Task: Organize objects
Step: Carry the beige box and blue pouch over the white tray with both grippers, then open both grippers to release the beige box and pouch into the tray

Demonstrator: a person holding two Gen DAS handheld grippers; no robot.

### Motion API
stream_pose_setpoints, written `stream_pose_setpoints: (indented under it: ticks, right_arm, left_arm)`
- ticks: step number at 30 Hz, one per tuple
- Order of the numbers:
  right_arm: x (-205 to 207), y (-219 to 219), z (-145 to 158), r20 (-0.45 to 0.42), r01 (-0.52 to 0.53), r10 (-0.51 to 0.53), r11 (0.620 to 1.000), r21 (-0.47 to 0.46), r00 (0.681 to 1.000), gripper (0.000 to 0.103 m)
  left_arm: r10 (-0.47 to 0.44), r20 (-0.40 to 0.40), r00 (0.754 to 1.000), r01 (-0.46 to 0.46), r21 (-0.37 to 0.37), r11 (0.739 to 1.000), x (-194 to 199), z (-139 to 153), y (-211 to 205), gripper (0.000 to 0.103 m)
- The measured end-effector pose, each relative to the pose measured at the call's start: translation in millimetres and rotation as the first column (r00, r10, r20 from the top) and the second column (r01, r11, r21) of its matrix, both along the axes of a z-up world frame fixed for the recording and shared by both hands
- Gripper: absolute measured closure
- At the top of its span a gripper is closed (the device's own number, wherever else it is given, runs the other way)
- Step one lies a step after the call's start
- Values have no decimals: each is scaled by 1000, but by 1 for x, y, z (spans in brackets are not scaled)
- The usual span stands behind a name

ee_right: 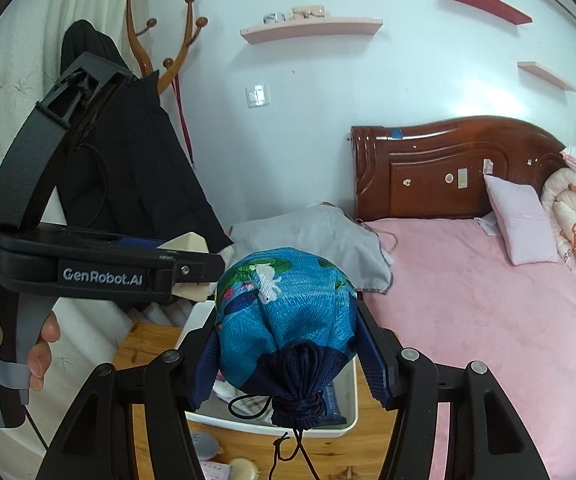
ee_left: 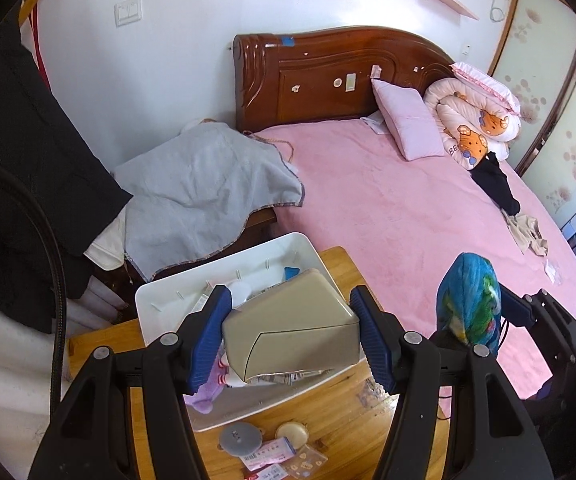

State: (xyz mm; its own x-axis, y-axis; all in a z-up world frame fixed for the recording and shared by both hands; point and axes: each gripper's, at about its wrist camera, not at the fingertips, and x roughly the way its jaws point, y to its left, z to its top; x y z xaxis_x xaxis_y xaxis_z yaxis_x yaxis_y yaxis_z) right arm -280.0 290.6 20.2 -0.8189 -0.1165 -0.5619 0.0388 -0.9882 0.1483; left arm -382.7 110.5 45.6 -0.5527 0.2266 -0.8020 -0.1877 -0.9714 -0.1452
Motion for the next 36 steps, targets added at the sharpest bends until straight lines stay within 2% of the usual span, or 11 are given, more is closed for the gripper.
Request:
stream_pose_setpoints:
  ticks: [3, 9, 18, 23, 32, 34, 36]
  right_arm:
    - [-18, 5, -7, 41, 6, -5, 1000, -15, 999, 42]
    - [-52, 5, -33, 131, 18, -13, 999, -33, 991, 42]
    - [-85, -12, -92, 264, 33, -33, 999, 5, 964, 42]
    - [-93, -16, -114, 311, 37, -39, 999, 12, 950, 42]
    - [-104, -23, -133, 356, 29, -37, 999, 29, 934, 41]
    - [-107, -23, -136, 369, 25, -29, 1000, 16, 929, 37]
    - [-109, -25, -138, 381, 19, -19, 1000, 4, 924, 36]
  left_arm:
    - [19, 39, 999, -19, 8, 1000, -17, -18, -6, 38]
    - [54, 115, 992, -52, -22, 998, -44, -58, -18, 38]
    - [81, 163, 983, -59, -137, 989, -61, -108, -26, 38]
    - [86, 179, 980, -56, -167, 984, -68, -123, -30, 38]
    - [114, 196, 974, -69, -223, 972, -76, -139, -38, 37]
    - [126, 202, 971, -81, -220, 972, -77, -141, -41, 37]
    - [129, 215, 968, -86, -200, 976, -78, -141, -44, 25]
